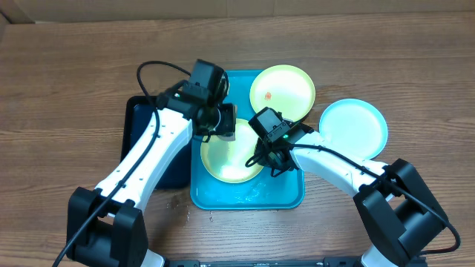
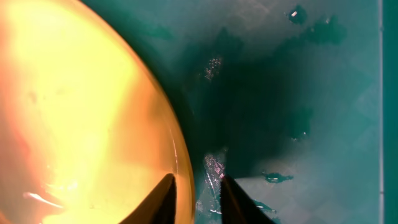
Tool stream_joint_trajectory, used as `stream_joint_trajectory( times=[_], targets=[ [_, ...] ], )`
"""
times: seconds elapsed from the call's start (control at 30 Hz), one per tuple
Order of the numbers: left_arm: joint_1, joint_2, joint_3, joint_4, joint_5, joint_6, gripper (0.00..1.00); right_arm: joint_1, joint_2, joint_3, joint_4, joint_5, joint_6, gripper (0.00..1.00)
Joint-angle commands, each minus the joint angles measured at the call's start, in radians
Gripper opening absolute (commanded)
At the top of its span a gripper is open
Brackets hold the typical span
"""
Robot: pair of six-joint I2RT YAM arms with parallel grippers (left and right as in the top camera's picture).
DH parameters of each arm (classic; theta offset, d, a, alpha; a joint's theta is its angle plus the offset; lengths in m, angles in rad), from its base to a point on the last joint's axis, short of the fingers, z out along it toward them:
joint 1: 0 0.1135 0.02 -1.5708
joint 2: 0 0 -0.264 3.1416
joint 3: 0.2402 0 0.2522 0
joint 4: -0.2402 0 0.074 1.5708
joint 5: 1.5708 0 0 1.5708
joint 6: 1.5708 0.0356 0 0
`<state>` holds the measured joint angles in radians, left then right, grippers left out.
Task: Clean dirty plates on tray and stack at the side
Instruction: 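Scrub the yellow plate surface with the sponge in the left gripper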
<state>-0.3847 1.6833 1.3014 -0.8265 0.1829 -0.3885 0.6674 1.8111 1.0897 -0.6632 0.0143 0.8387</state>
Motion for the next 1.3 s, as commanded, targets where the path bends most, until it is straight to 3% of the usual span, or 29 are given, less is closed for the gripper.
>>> stream_joint_trajectory(
  times=[0.0, 0.1, 0.2, 0.27, 0.33, 0.9, 1.27],
  targets=[
    [-0.02, 0.024, -0.077, 0.021, -0.075, 0.025, 0.04, -0.001, -0.014, -0.012, 0.005, 0.002, 0.0, 0.35],
    [-0.031, 0.05, -0.149, 0.057, -0.143, 0.004, 0.04, -0.001, -0.014, -0.012, 0.005, -0.001, 0.0, 0.41],
    [-0.031, 0.076, -0.203, 0.09, -0.231, -0.002, 0.04, -0.001, -0.014, -0.012, 0.005, -0.001, 0.0, 0.57],
    [-0.03, 0.093, -0.232, 0.12, -0.259, -0.001, 0.04, -0.001, -0.014, -0.012, 0.005, -0.001, 0.0, 0.74],
    [-0.029, 0.116, -0.246, 0.145, -0.252, -0.001, 0.04, -0.001, -0.014, -0.012, 0.005, -0.001, 0.0, 1.0],
    [-0.035, 0.153, -0.214, 0.285, 0.263, -0.002, 0.04, -0.001, -0.014, -0.011, 0.031, -0.032, 0.0, 1.0],
    [-0.035, 0.139, 0.016, 0.097, 0.21, 0.023, 0.04, -0.001, -0.014, -0.011, 0.042, -0.039, 0.0, 1.0]
  ],
)
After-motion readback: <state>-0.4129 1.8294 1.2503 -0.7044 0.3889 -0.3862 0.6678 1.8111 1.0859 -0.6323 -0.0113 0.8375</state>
